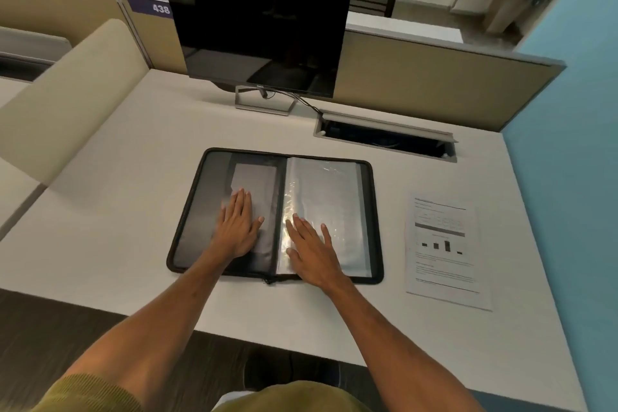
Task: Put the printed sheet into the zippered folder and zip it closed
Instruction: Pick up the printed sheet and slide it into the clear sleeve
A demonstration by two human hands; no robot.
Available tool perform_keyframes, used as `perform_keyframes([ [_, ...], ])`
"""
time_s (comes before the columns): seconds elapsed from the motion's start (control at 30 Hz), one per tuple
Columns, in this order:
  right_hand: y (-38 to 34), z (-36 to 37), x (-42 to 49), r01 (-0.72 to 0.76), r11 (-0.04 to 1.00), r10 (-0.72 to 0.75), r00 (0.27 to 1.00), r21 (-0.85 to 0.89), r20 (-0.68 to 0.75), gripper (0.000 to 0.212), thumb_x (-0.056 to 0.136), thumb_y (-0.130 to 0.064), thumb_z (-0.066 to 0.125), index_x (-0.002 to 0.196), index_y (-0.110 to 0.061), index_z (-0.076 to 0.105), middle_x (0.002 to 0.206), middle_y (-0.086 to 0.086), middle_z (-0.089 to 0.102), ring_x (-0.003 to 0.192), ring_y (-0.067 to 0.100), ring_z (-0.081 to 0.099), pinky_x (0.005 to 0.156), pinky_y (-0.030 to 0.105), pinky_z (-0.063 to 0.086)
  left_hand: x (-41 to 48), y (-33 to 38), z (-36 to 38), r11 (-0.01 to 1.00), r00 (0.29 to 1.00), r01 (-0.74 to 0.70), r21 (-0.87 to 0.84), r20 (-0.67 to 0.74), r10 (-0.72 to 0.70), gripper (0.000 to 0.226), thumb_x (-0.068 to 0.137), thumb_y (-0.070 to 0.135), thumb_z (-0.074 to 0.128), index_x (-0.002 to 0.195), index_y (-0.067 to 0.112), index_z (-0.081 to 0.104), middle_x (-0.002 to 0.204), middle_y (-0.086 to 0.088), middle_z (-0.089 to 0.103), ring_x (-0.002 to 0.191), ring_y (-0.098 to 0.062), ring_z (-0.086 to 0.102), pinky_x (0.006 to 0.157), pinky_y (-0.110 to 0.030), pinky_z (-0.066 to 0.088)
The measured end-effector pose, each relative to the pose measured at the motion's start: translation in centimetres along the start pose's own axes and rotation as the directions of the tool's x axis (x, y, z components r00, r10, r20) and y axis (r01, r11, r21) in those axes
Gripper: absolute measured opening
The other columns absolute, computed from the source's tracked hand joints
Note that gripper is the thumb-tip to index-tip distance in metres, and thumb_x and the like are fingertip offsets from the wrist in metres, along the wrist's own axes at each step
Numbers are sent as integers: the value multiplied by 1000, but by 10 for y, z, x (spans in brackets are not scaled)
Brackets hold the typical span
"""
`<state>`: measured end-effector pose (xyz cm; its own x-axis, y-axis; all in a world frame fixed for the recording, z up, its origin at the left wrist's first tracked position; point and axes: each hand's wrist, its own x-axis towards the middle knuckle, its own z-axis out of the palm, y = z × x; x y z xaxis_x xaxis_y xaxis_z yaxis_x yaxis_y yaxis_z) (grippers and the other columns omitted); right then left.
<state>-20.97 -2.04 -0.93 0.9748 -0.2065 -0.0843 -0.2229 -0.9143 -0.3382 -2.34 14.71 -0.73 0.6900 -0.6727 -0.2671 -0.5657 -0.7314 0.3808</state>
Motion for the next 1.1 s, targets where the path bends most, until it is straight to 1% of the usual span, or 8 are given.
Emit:
perform_keyframes([
  [0.33, 136, -55, -79, -263, 965, 263, 955, 22, -137, 66, 109, -42, 44, 167, -23, 20, 175, 5, 16, 162, 22, 16, 129, 59, 8, 26, 189, 68, 964, 961, -267, -9, 72, 266, 76, 111, 61, 17, 171, 18, 0, 179, -5, -3, 166, -25, 2, 134, -52, 11],
  [0.47, 185, -70, -108, -391, 920, 391, 913, 26, -119, 66, 109, -42, 45, 167, -25, 19, 176, 3, 14, 162, 21, 13, 130, 57, 4, 33, 255, 91, 927, 923, -371, 62, 139, 360, 81, 107, 65, 8, 171, 16, 5, 180, -6, 2, 166, -25, 5, 134, -47, 11],
  [0.7, 252, -85, -148, -526, 850, 519, 832, 18, -197, 63, 102, -37, 61, 160, -20, 40, 169, 7, 34, 157, 25, 30, 127, 60, 17, 49, 337, 120, 947, 921, -321, -21, 227, 317, 75, 112, 57, 26, 171, 15, 5, 179, -7, 8, 165, -29, 9, 133, -50, 16],
  [0.77, 264, -90, -155, -608, 791, 598, 746, 67, -294, 57, 96, -30, 70, 150, -18, 55, 159, 9, 50, 149, 26, 44, 123, 60, 27, 50, 351, 125, 960, 935, -272, -57, 218, 278, 75, 112, 57, 29, 171, 13, 10, 177, -10, 16, 162, -33, 19, 130, -54, 25],
  [0.83, 274, -100, -161, -734, 645, 751, 555, 214, -359, 48, 91, -24, 73, 138, -16, 64, 143, 9, 64, 134, 28, 57, 113, 56, 39, 50, 365, 128, 975, 953, -203, -96, 209, 219, 73, 112, 52, 35, 169, 12, 14, 173, -12, 24, 157, -36, 29, 125, -57, 33],
  [0.93, 288, -118, -169, -839, 398, 915, 337, 370, -221, 43, 94, -25, 67, 134, -13, 60, 132, 10, 62, 122, 30, 58, 97, 48, 45, 47, 385, 133, 985, 978, -60, -161, 189, 91, 64, 111, 38, 45, 163, 8, 25, 163, -17, 34, 148, -40, 39, 116, -55, 40],
  [1.0, 298, -123, -174, -861, 327, 945, 298, 390, -133, 44, 94, -25, 66, 134, -11, 56, 134, 12, 57, 125, 31, 55, 97, 47, 45, 48, 396, 136, 980, 983, 32, -198, 183, 5, 58, 109, 34, 49, 156, 5, 34, 155, -18, 39, 139, -39, 47, 108, -51, 47],
  [1.1, 310, -121, -175, -857, 315, 946, 319, 408, -61, 46, 93, -25, 67, 135, -10, 54, 139, 13, 52, 129, 32, 49, 99, 47, 45, 53, 404, 142, 953, 975, 137, -270, 205, -82, 52, 106, 31, 53, 147, 3, 41, 147, -18, 41, 129, -38, 53, 100, -47, 51],
])
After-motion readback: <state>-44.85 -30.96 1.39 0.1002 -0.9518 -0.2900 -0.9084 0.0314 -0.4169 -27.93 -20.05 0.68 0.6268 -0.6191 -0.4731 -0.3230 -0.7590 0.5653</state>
